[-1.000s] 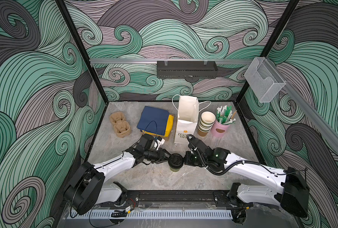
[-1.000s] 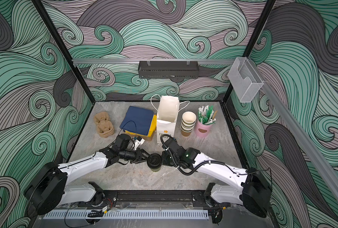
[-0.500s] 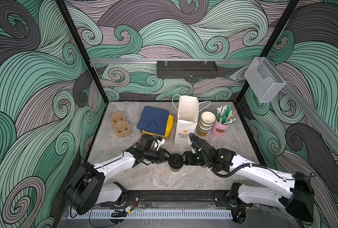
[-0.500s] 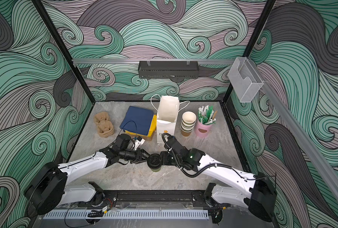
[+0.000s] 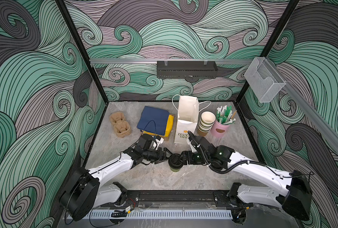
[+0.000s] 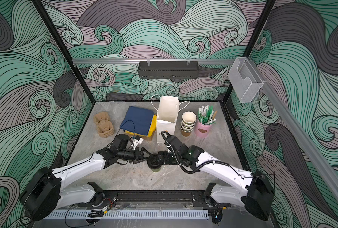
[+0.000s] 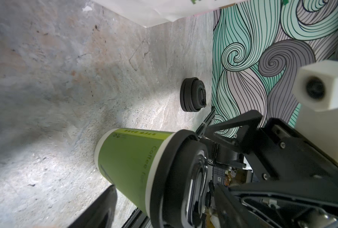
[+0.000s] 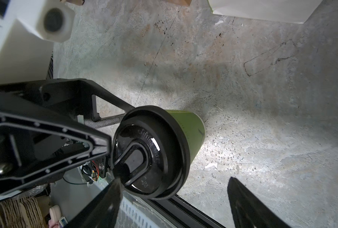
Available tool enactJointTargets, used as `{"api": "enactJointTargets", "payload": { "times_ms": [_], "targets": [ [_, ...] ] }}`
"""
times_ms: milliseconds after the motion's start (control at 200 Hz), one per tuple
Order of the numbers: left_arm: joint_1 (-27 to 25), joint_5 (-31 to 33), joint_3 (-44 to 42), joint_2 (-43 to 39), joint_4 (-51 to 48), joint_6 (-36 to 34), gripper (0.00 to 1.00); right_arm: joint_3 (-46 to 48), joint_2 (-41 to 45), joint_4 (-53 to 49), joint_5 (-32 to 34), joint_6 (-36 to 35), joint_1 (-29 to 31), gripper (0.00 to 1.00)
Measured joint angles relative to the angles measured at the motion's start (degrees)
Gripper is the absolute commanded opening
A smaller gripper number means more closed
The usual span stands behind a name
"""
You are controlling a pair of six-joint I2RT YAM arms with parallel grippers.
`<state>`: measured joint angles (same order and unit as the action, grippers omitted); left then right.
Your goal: Pack the takeout coffee
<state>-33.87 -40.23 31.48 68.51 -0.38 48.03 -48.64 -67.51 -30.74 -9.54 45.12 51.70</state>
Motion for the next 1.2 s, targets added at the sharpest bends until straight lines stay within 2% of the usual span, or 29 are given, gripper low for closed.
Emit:
{"api": "enactJointTargets", "payload": {
  "times_ms": [145, 305, 420, 745, 1201],
  "targets": [
    [0.0, 1.49, 1.14, -2.36, -2.34, -0.09, 0.83, 0.0, -0.02, 0.31, -1.16, 0.09, -0.76, 0.86],
    [0.0, 5.53, 1.4, -8.09, -10.14, -0.87, 0.62, 0.02, -0.02, 0.59, -1.51, 0.11, -0.9, 0.84],
    [-0.13, 6.38, 0.57, -11.3, -13.33, -0.44, 0.55, 0.15, -0.02, 0.98, -2.05, 0.07, -0.92, 0.82],
    [-6.1, 6.12, -5.11, -13.62, -13.9, 3.72, 0.52, 0.24, -2.21, 2.19, -4.5, -0.15, -0.94, 0.79],
    [-7.74, 3.54, -6.1, -10.67, -6.4, 5.84, 0.53, 0.26, -4.42, 3.1, -5.53, -0.2, -0.94, 0.77]
  ]
}}
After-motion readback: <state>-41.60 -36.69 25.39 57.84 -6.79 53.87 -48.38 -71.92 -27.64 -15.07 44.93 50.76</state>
